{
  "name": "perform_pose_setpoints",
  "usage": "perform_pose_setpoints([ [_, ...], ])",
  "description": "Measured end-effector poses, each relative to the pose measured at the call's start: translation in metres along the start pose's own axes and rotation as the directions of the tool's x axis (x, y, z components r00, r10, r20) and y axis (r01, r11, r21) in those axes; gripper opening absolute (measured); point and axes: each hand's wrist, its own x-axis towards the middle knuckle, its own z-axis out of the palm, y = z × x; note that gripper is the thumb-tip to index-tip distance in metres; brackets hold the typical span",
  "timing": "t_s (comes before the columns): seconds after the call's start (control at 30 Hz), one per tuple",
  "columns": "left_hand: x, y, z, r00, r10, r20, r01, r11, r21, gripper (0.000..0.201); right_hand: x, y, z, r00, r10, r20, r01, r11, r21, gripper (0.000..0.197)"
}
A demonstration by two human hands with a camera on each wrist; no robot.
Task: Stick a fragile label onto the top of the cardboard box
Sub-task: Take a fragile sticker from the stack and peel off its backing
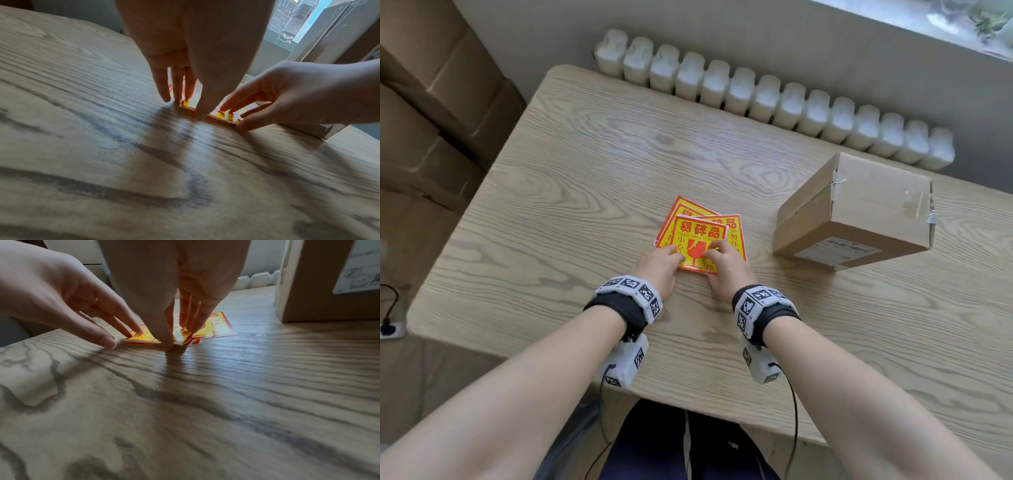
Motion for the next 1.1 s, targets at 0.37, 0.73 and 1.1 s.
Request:
perform_pose_setpoints([
  [0.37, -0.003, 0.021, -0.008, 0.992, 0.001, -0.124, 0.008, 0.998, 0.067, 0.03, -0.003, -0.006, -0.015, 0.998, -0.01, -0.064, 0.02, 0.989, 0.146, 0.021],
  [0.73, -0.027, 0.064, -0.08, 0.956, -0.052, -0.29, 0.038, 0.998, -0.056, 0.022, -0.024, -0.022, -0.095, 0.97, 0.049, -0.239, 0.016, 0.965, 0.262, 0.032],
  [1.1, -0.048, 0.097, -0.128, 0.899, 0.043, -0.436, -0.098, 0.99, -0.104, 0.029, -0.034, -0.038, -0.156, 0.971, 0.234, 0.044, -0.128, 0.354, 0.926, 0.031],
])
